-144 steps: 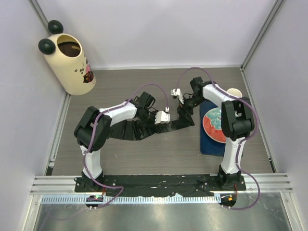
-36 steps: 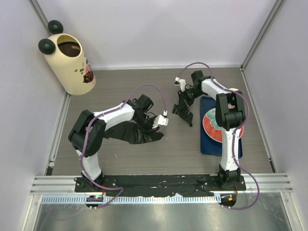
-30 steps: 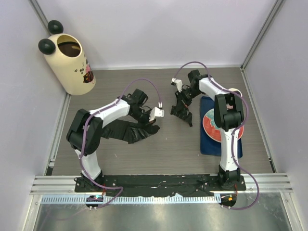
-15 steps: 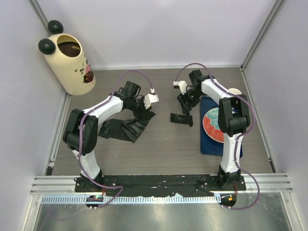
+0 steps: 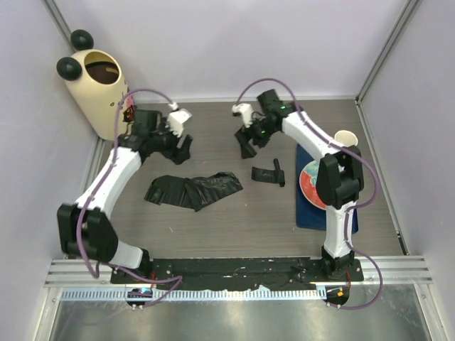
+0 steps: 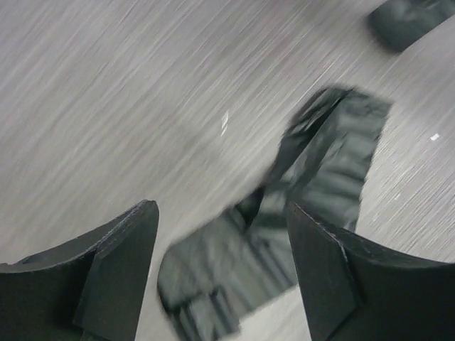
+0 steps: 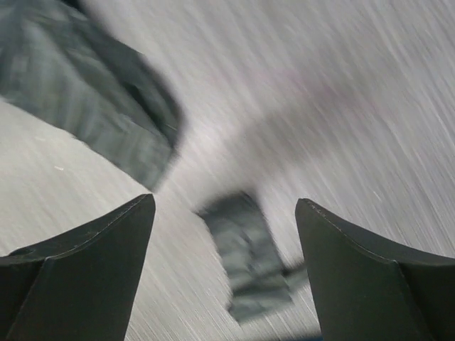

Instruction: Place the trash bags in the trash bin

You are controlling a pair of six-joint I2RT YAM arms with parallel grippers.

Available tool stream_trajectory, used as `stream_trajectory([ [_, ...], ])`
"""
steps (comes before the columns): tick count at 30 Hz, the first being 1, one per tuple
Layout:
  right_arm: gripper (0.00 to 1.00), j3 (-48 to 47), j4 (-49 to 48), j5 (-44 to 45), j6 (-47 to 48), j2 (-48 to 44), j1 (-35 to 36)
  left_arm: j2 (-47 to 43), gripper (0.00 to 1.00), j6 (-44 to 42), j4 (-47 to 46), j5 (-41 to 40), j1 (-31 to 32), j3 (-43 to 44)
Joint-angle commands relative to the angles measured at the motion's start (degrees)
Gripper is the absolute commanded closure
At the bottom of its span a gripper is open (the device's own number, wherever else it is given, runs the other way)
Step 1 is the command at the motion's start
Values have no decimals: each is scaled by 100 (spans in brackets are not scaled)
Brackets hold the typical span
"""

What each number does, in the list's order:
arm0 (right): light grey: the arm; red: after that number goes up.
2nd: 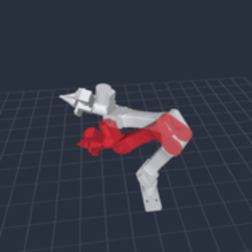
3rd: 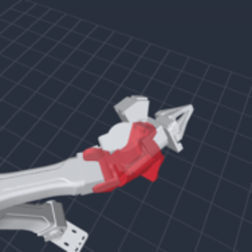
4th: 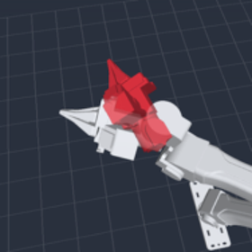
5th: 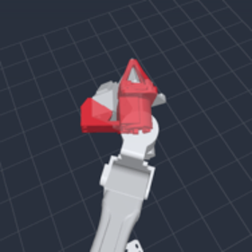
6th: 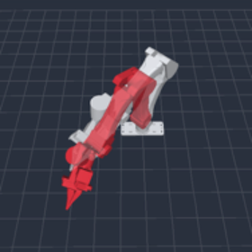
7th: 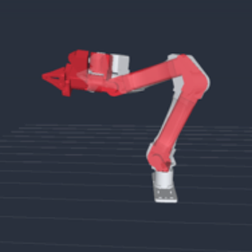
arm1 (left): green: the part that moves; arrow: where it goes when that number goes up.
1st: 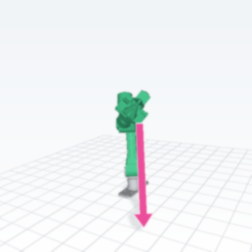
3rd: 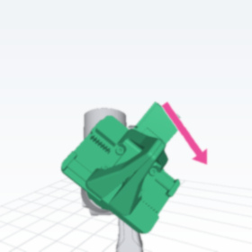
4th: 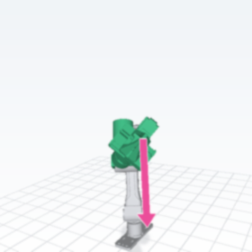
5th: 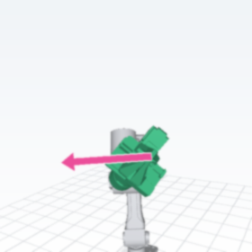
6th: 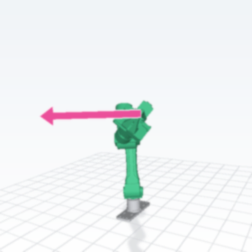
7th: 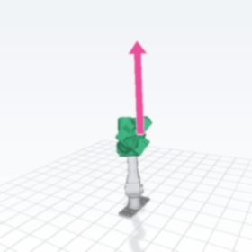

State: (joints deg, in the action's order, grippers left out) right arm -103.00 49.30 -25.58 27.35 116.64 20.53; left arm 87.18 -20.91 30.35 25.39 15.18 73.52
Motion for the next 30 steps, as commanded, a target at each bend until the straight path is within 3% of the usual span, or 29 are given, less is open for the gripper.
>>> stream_trajectory([
  [1, 16, -212, -113, -588, -160, -160, 977, -1181, 27, 80, 1331, -570, -655, -1081],
  [4, 25, -220, -192, -684, -309, -28, 1479, -1738, 32, -255, 1569, -955, -771, -1907],
  [8, 35, -71, -482, -694, -503, 279, 2014, -2020, 30, -291, 1431, -1395, -841, -2490],
  [20, 43, 833, -1054, 185, -662, 781, 2236, -730, 32, -379, 332, -2170, -1166, -2606],
  [26, 44, 1457, -1072, 343, -609, 474, 2209, 26, 49, -546, -46, -2064, -1325, -2526],
  [29, 44, 1695, -1054, 431, -573, 325, 2183, 273, 67, -608, -99, -1933, -1439, -2518],
  [30, 44, 1756, -1036, 458, -556, 281, 2174, 291, 78, -608, -64, -1897, -1500, -2491],
])
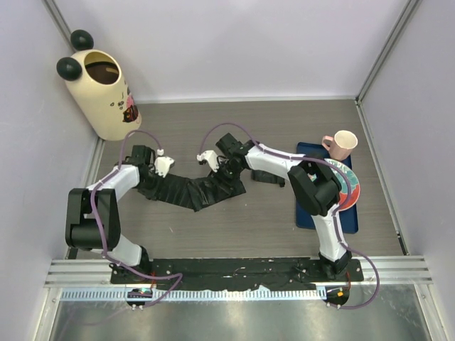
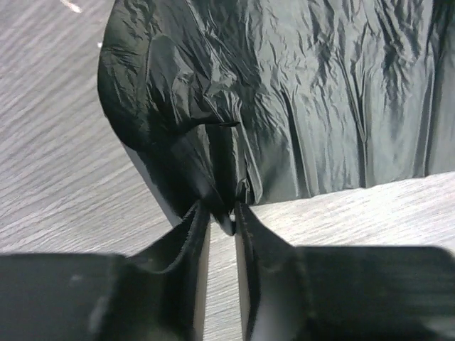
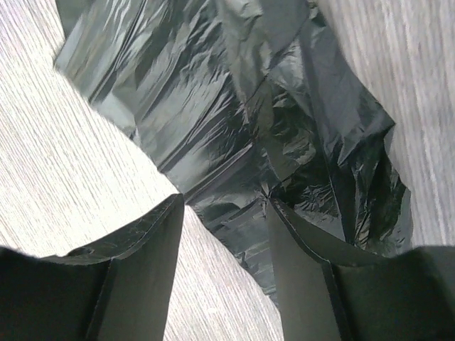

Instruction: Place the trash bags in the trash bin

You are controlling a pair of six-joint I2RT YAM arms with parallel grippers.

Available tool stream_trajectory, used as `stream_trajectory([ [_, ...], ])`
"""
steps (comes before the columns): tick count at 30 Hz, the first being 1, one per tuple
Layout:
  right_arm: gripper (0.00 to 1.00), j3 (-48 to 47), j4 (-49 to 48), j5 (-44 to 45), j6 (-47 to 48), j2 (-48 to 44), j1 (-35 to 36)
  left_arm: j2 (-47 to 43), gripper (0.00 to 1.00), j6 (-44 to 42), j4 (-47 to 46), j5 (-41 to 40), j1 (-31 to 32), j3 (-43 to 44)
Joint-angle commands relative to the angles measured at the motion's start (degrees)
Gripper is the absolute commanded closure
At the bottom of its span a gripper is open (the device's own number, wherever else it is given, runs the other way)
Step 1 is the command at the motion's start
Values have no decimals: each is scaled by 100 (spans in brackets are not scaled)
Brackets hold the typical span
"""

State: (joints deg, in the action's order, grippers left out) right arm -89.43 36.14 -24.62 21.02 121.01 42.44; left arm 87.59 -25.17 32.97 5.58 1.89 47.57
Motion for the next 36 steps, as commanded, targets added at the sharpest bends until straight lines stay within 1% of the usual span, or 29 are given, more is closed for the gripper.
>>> stream_trajectory([
  [1, 44, 496, 306, 423, 87, -200, -33, 241, 83, -181, -300, 118, -171, 112],
  [2, 44, 549, 367, 441, 104, -288, -60, 154, 87, -190, -257, 171, -285, 121],
  [3, 44, 619, 393, 467, 113, -332, -121, 57, 95, -208, -152, 284, -425, 129],
  [5, 44, 891, 438, 607, 218, -446, -218, -258, 100, -251, -37, 320, -505, 147],
  [10, 45, 1453, 604, 845, 456, -719, -727, -901, 100, -489, 411, 531, -927, 243],
  [15, 45, 1692, 780, 1091, 676, -868, -1000, -1367, 100, -744, 1227, 1119, -1024, 761],
  [17, 45, 1814, 886, 1082, 763, -1044, -1027, -1630, 100, -744, 1448, 1681, -1024, 1094],
  [19, 40, 1876, 973, 802, 790, -1254, -1053, -1815, 100, -823, 1887, 2277, -1007, 1394],
  [20, 37, 1868, 974, 679, 773, -1508, -1070, -1868, 100, -832, 2019, 2889, -1015, 1682],
  [21, 29, 1824, 983, 495, 685, -1658, -1079, -1921, 100, -858, 2307, 3191, -1015, 1816],
  [22, 25, 1676, 991, 415, 641, -1808, -1079, -2034, 100, -902, 2397, 3455, -998, 1921],
  [23, 22, 1570, 983, 353, 571, -2166, -1106, -2088, 100, -867, 2468, 3824, -963, 2131],
  [24, 16, 1447, 974, 266, 527, -2352, -1132, -2140, 100, -797, 2538, 3914, -788, 2220],
  [25, 12, 1246, 861, 56, 483, -2545, -1167, -2185, 100, -710, 2548, 4020, -682, 2300],
  [26, 9, 1157, 738, -42, 430, -2982, -1202, -2272, 100, -674, 2539, 4090, -394, 2457],
  [27, 6, 1086, 597, -173, 412, -3178, -1237, -2316, 100, -665, 2539, 4161, -252, 2520],
  [28, 1, 1068, 83, -288, 195, -3406, -1238, -2352, 100, -656, 2521, 4161, -24, 2590],
  [29, 1, 1111, -288, -280, -25, -3609, -1238, -2404, 100, -586, 2469, 4153, 317, 2712],
  [30, 0, 1173, -648, -271, -271, -3994, -1238, -2413, 100, -568, 2425, 4170, 486, 2792],
  [31, 0, 1304, -1305, -332, -447, -4154, -1238, -2413, 100, -533, 2416, 4196, 644, 2880],
  [33, 0, 1340, -1723, -980, -248, -4375, -1238, -2326, 100, -533, 2433, 4328, 1005, 3152],
  [34, 1, 1036, -1481, -1262, -38, -4306, -1107, -2273, 100, -516, 2433, 4346, 1128, 3231],
  [35, 1, 798, -1226, -1430, 434, -4166, -1010, -2212, 100, -524, 2433, 4337, 1364, 3397],
  [36, 3, 569, -1015, -1501, 569, -4034, -896, -2063, 100, -515, 2468, 4337, 1462, 3477],
])
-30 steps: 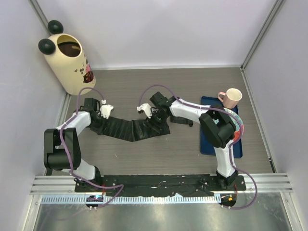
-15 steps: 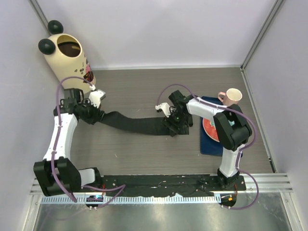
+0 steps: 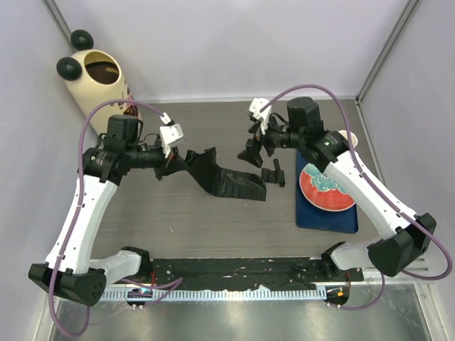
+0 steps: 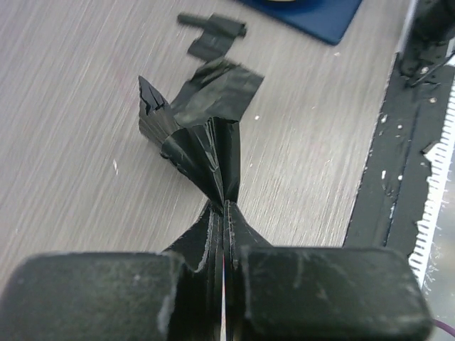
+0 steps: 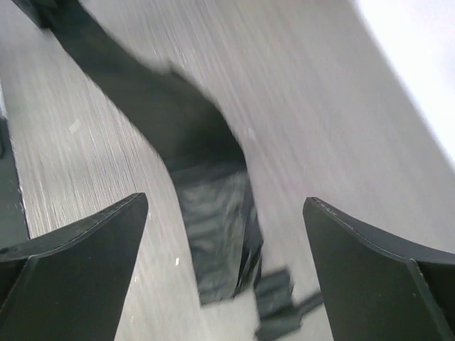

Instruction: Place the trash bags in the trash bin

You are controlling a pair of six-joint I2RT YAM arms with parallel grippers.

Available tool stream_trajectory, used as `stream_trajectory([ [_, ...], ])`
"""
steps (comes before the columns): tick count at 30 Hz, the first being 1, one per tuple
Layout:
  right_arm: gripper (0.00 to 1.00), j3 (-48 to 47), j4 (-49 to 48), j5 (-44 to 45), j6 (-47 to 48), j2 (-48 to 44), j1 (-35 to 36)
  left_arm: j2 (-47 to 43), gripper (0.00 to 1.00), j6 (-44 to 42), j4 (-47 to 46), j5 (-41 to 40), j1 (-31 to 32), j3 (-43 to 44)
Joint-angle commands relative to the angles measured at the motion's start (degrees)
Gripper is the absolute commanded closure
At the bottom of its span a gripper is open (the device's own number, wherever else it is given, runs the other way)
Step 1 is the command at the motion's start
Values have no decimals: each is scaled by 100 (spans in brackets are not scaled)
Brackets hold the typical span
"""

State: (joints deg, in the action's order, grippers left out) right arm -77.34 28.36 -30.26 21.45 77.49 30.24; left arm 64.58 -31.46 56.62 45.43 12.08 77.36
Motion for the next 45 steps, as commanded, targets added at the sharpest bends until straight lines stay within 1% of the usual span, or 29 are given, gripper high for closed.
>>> stream_trajectory([
  [1, 4, -1060, 218, -1077, 683, 606, 412, 318, 100, 114, 130, 387, 523, 595],
  [2, 4, -1220, 449, -1426, 998, 722, 430, 397, 100, 105, 208, 475, 611, 778],
  [4, 5, -1292, 618, -1579, 1194, 907, 448, 555, 100, 44, 227, 651, 638, 894],
  [5, 6, -1240, 601, -1727, 1395, 934, 448, 608, 100, 9, 270, 677, 673, 999],
  [9, 6, -1178, 460, -2184, 1650, 1031, 500, 863, 100, -219, 437, 651, 779, 1184],
  [12, 7, -1283, 407, -2282, 1845, 1223, 650, 1013, 100, -264, 341, 643, 831, 1220],
  [14, 7, -1441, 364, -2335, 1740, 1521, 729, 1127, 100, -316, 289, 625, 858, 1229],
  [17, 8, -1898, 179, -2467, 1292, 1995, 799, 1241, 100, -361, 131, 590, 858, 1159],
  [18, 11, -2134, 144, -2467, 1213, 2111, 843, 1250, 100, -291, 8, 581, 858, 1115],
  [19, 15, -2258, 152, -2441, 1151, 2234, 861, 1250, 100, -142, -306, 572, 849, 1001],
  [20, 21, -2372, 144, -2415, 1072, 2383, 852, 1189, 100, -63, -492, 555, 849, 930],
  [21, 29, -2626, 161, -2388, 950, 2628, 869, 1145, 100, 78, -712, 502, 840, 851],
  [22, 46, -2750, 196, -2397, 687, 2770, 870, 1101, 100, 209, -1158, 511, 823, 677],
  [23, 62, -2864, 327, -2423, 711, 2867, 870, 997, 100, 463, -1336, 537, 797, 597],
  [25, 99, -2936, 679, -2275, 1017, 2982, 852, 908, 100, 702, -1783, 528, 718, 359],
  [26, 99, -2858, 749, -2178, 1114, 2947, 835, 777, 100, 964, -1960, 502, 682, 254],
  [28, 99, -2480, 777, -2072, 1133, 2737, 668, 627, 100, 1124, -2172, 178, 568, 16],
  [31, 99, -1874, 759, -1966, 1177, 2404, 431, 311, 100, 1396, -2286, -94, 296, -212],
  [32, 99, -1742, 776, -1853, 1186, 2332, 395, 214, 100, 1580, -2348, -70, 191, -300],
  [33, 99, -1549, 724, -1756, 1177, 2262, 395, 57, 100, 1886, -2409, -17, 25, -483],
  [36, 99, -1162, 479, -1702, 1098, 1919, 369, -225, 100, 2336, -2594, -306, -38, -783],
  [37, 99, -1073, 356, -1720, 1028, 1779, 377, -365, 100, 2364, -2603, -324, -30, -819],
  [40, 99, -1046, 187, -1843, 922, 1690, 395, -385, 99, 2224, -2394, 96, -30, -802],
  [41, 99, -1081, 214, -1852, 957, 1699, 404, -332, 96, 2206, -2349, 202, -39, -758],
  [42, 99, -1090, 231, -1904, 1079, 1708, 413, -279, 77, 2188, -2296, 290, -30, -662],
  [43, 99, -1099, 266, -1905, 1159, 1716, 421, -235, 61, 2075, -2235, 352, -39, -618],
  [45, 99, -1274, 503, -1896, 1282, 1778, 491, -51, 35, 2083, -2260, 405, -30, -469],
])
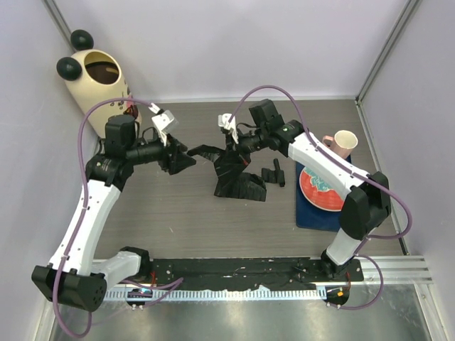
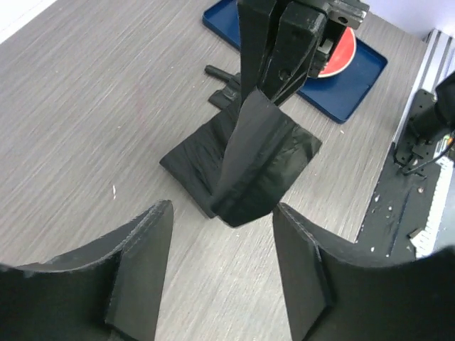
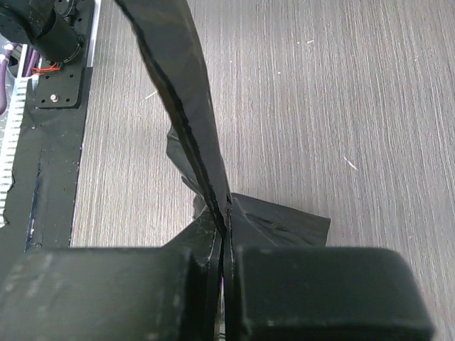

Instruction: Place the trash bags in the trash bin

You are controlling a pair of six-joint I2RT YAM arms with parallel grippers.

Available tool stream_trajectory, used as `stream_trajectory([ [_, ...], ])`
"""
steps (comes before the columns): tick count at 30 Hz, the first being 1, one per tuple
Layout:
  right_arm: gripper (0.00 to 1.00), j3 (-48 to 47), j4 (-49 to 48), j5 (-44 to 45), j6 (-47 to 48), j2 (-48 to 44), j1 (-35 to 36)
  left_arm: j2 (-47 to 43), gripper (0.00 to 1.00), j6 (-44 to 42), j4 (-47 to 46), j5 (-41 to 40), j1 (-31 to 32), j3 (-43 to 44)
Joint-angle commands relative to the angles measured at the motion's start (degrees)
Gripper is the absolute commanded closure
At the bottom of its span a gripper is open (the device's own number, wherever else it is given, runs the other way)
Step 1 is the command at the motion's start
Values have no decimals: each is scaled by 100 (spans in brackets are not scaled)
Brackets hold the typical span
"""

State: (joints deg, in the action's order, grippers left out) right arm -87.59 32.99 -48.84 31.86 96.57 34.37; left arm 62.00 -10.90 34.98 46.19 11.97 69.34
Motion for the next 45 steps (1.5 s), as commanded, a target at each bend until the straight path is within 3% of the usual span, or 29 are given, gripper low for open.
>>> stream_trajectory([
  [1, 99, -319, 171, -125, 451, -113, 96, 295, 32, 61, -140, 346, -19, 369],
  [6, 99, -399, 427, -3, 822, -69, 228, 708, 24, 35, -500, 617, 34, 501],
  [11, 99, -627, 577, -3, 875, 37, 272, 893, 24, -132, -694, 654, 253, 510],
  [13, 99, -645, 585, 41, 875, 63, 289, 1007, 37, -1, -870, 872, 324, 528],
  [14, 99, -663, 594, 119, 823, 89, 290, 1042, 52, 104, -905, 943, 324, 615],
  [15, 99, -671, 629, 181, 822, 107, 281, 1103, 84, 392, -905, 970, 306, 668],
  [17, 99, -584, 708, 261, 857, 64, 228, 1104, 100, 701, -914, 1197, 184, 669],
  [21, 99, -268, 744, 594, 910, 10, 79, 788, 100, 2624, -2701, 1489, -640, 37],
  [23, 99, -145, 726, 743, 910, 28, 44, 752, 100, 3486, -2978, 1524, -861, -139],
  [27, 99, -100, 735, 885, 875, 63, 52, 709, 100, 5138, -4372, 1341, -915, -561],
  [29, 99, -170, 743, 885, 840, 46, 78, 761, 100, 5875, -4640, 1208, -907, -702],
  [30, 90, -266, 805, 824, 805, 54, 87, 787, 100, 5923, -4789, 1295, -863, -711],
  [31, 73, -380, 849, 762, 735, 72, 87, 788, 100, 5819, -4712, 1304, -819, -703],
  [32, 41, -625, 954, 631, 569, 72, 87, 788, 100, 5461, -4302, 1270, -767, -650],
  [35, 12, -1030, 946, 551, 78, 63, 87, 814, 100, 5203, -4009, 1260, -740, -589],
  [41, 5, -1277, 349, 612, -776, -25, 166, 805, 100, 5019, -3807, 1418, -608, -580],
  [45, 12, -1410, -169, 420, -1276, 98, 202, 788, 100, 4922, -3701, 1612, -564, -545],
])
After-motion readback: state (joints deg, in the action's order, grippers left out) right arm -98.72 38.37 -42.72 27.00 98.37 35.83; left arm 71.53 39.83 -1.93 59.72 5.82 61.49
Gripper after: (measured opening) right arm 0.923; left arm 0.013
